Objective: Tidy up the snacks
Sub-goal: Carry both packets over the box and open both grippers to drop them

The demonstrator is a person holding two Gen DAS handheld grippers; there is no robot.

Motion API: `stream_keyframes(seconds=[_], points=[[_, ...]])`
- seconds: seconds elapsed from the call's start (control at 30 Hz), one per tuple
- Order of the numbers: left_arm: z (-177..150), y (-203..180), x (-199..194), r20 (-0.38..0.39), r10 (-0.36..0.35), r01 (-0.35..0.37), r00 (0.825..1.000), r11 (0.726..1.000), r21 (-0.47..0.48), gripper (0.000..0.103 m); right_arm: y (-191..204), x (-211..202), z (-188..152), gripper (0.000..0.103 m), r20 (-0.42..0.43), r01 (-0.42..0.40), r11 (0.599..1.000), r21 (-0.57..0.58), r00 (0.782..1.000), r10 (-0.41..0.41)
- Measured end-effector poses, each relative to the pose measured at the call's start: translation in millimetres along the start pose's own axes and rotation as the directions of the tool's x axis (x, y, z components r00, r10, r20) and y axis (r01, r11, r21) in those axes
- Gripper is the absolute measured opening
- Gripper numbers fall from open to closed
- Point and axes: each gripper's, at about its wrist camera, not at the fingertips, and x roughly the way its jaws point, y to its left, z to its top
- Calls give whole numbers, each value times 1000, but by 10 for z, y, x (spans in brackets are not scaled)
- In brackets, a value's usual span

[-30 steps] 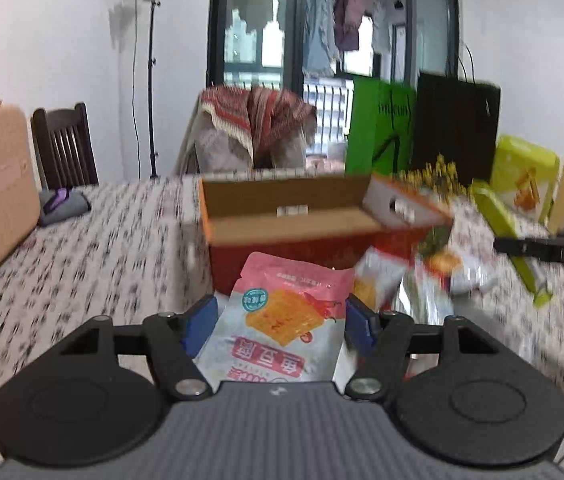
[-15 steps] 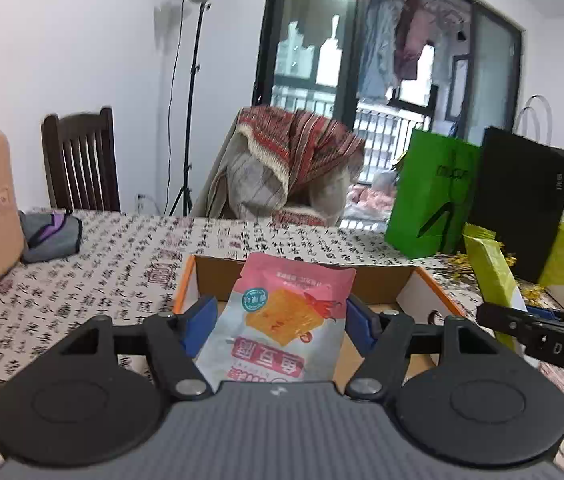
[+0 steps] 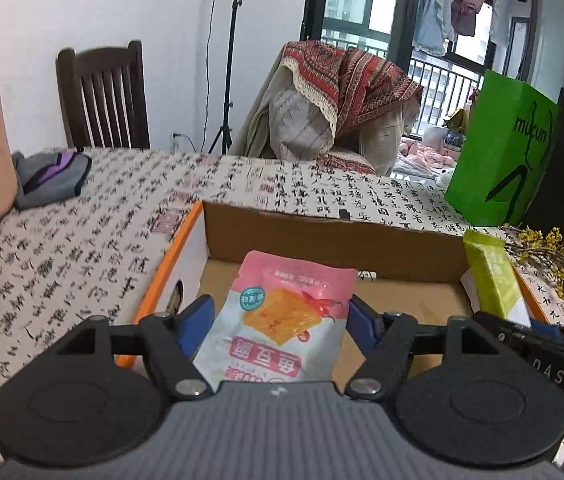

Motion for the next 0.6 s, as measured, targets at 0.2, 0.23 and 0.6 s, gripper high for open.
stream_keyframes(seconds=[0.2,0.23,0.6], points=[[-21,132,-98,46,-38,40,998,998,-46,103,-75,-58,-33,67,-1,-23,999,26,1000,23],[-28,157,-125,46,-47,49,998,997,-53,103,-87,-95,-45,76,7,-24,999,31,1000,24],[-265,310,-774,135,-87,92,987,995,-29,103,-165,-809,-302,103,110,-94,995,15,990,92]])
